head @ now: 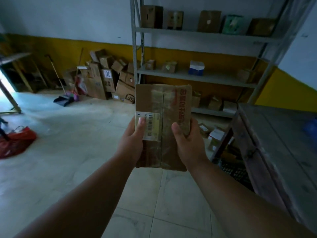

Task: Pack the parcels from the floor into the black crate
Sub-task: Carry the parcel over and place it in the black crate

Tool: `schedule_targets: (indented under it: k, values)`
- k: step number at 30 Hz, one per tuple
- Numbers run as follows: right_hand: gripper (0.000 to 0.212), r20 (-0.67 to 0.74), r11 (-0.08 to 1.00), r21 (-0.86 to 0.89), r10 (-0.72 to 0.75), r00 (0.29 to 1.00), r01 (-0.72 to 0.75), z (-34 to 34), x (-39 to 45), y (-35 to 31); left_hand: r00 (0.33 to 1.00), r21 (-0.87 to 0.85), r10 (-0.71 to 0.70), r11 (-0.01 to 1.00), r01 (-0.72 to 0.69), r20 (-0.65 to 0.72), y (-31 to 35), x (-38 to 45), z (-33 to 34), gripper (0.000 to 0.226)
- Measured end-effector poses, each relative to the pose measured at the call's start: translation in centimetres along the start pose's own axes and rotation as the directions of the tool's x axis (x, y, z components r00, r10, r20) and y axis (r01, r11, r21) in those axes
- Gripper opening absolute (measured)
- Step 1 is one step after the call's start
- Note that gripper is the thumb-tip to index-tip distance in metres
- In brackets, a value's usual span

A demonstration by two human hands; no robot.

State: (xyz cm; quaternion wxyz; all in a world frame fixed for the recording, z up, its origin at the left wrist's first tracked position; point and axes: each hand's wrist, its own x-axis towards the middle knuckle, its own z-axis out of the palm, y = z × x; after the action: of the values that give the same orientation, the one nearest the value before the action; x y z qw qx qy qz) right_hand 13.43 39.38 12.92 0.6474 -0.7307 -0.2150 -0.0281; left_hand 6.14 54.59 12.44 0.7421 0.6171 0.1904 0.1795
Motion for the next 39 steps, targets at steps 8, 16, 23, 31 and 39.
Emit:
schedule_targets:
  k: [8, 16, 23, 31, 39]
  values:
    - [0.036, 0.091, 0.966, -0.045, 0.257, 0.962, -0.254, 2.9, 12.6, 6.2, 0.986, 0.107, -0.159, 0.981, 0.163, -0.044, -0.4, 13.1, 0.4, 0.041]
    - [0.035, 0.184, 0.901, -0.101, 0.434, 0.882, -0.422, 7.4, 28.7, 11.5, 0.940, 0.102, -0.290, 0.945, 0.311, -0.177, -0.1, 29.2, 0.9, 0.051]
    - [0.038, 0.237, 0.879, -0.125, 0.476, 0.847, -0.460, 13.9, 38.7, 16.5, 0.936, 0.114, -0.290, 0.942, 0.316, -0.200, -1.2, 40.6, -2.2, 0.051]
    - [0.041, 0.221, 0.859, -0.151, 0.512, 0.830, -0.489, 24.8, 51.5, 21.9, 0.954, 0.337, -0.237, 0.896, 0.288, -0.186, -3.0, 57.8, -9.0, 0.056]
    - [0.043, 0.109, 0.879, -0.146, 0.471, 0.875, -0.455, 32.0, 64.7, 25.4, 0.988, 0.489, -0.105, 0.860, 0.149, -0.118, -0.2, 74.1, -11.4, 0.038]
